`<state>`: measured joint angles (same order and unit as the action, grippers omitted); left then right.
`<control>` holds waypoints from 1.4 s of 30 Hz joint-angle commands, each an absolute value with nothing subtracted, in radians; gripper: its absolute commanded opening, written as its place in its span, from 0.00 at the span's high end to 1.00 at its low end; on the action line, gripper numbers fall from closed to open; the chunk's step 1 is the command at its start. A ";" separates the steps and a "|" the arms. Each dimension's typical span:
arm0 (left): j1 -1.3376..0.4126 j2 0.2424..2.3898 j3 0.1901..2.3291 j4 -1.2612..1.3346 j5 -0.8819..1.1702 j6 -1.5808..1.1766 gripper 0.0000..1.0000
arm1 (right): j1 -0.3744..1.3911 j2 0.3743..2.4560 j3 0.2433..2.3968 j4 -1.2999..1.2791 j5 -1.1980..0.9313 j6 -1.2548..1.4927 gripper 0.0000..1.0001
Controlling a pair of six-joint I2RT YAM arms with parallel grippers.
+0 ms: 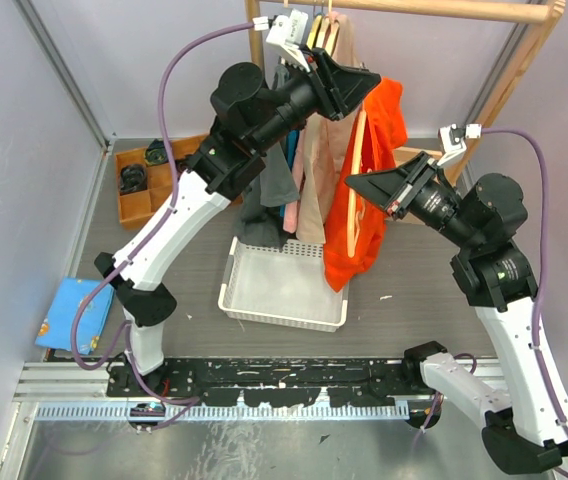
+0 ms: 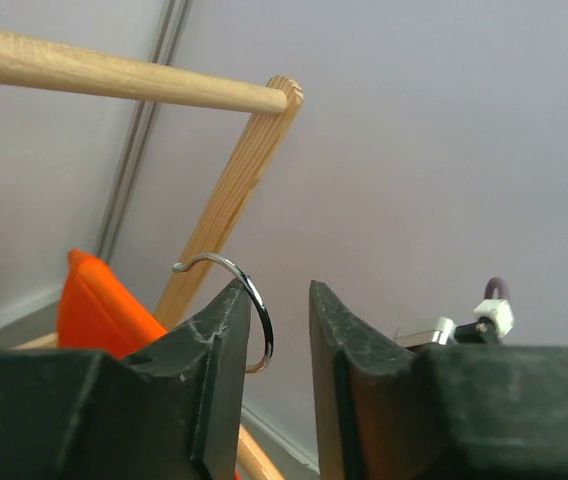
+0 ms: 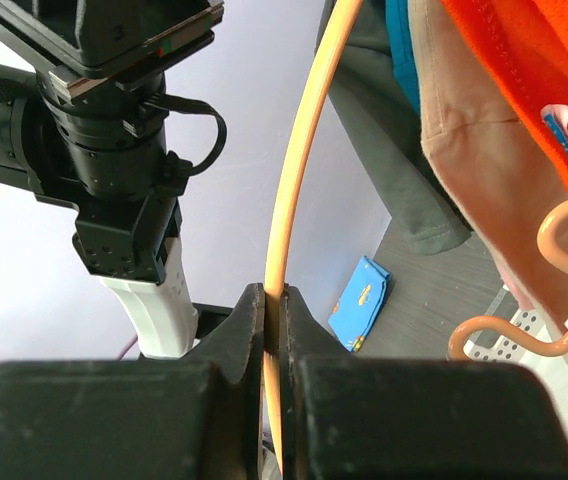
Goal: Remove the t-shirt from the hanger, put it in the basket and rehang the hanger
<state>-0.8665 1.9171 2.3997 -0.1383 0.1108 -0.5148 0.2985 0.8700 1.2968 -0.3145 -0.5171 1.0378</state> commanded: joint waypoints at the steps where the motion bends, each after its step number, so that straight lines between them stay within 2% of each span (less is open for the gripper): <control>1: -0.868 1.892 2.400 -0.108 0.100 -0.500 0.56 | 0.301 0.851 1.316 -0.218 -0.528 1.044 0.99; 5: -0.868 1.852 2.341 -0.113 0.098 -0.483 0.36 | 0.301 0.853 1.320 -0.185 -0.524 1.068 0.99; 10: -0.867 1.780 2.259 -0.105 0.100 -0.458 0.23 | 0.301 0.868 1.345 -0.174 -0.508 1.072 0.99; 19: -0.850 1.535 1.989 0.044 0.037 -0.411 0.18 | 0.301 0.903 1.353 -0.059 -0.543 1.113 0.99; 23: -0.833 1.462 1.913 0.028 0.003 -0.383 0.17 | 0.301 0.922 1.374 -0.008 -0.575 1.127 0.99; 32: -0.821 1.495 1.893 -0.027 0.023 -0.397 0.16 | 0.301 0.928 1.415 0.073 -0.618 1.194 0.99; 42: -0.815 1.676 2.089 -0.084 0.135 -0.395 0.14 | 0.302 0.882 1.463 0.017 -0.602 1.204 0.99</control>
<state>-0.8204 1.6447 1.9976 -0.0704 0.0792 -0.4038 0.2993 0.9276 1.3891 -0.0853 -0.6003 1.2129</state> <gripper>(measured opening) 0.861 0.076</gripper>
